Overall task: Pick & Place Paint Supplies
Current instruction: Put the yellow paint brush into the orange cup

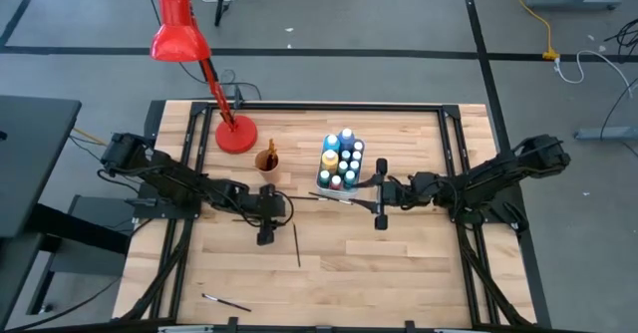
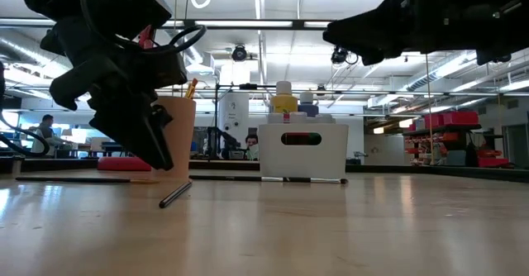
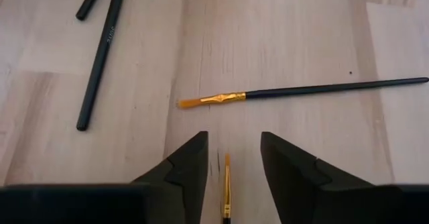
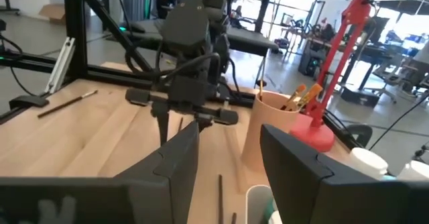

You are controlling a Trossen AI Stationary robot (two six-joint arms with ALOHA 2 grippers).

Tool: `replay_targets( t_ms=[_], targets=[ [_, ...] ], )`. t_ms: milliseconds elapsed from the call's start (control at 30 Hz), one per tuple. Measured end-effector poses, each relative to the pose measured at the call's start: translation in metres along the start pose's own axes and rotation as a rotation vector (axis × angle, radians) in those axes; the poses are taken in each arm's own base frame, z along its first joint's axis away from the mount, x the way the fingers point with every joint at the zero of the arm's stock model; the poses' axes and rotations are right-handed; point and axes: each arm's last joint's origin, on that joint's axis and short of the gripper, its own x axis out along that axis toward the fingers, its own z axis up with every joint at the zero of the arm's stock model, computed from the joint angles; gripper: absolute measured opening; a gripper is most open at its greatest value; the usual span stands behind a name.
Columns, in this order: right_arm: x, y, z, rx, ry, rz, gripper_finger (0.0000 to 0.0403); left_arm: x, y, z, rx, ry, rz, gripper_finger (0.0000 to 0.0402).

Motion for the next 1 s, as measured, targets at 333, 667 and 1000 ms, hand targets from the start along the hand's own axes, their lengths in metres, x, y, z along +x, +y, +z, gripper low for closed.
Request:
replay_targets(
  t_ms=[333, 667, 1000],
  targets=[
    [0.0, 0.0, 0.002, 0.003, -0.018, -0.004, 0.0165, 0.022, 0.0, -0.01, -0.004, 0.052, 0.036, 0.0136],
    [0.0, 0.0, 0.002, 0.002, -0.016, -0.004, 0.0165, 0.019, 0.001, -0.012, -0.018, 0.083, 0.028, 0.0078],
    [0.0, 0.0, 0.002, 0.002, -0.016, -0.004, 0.0165, 0.018, -0.001, -0.014, 0.001, 0.103, 0.023, 0.0098]
  ],
)
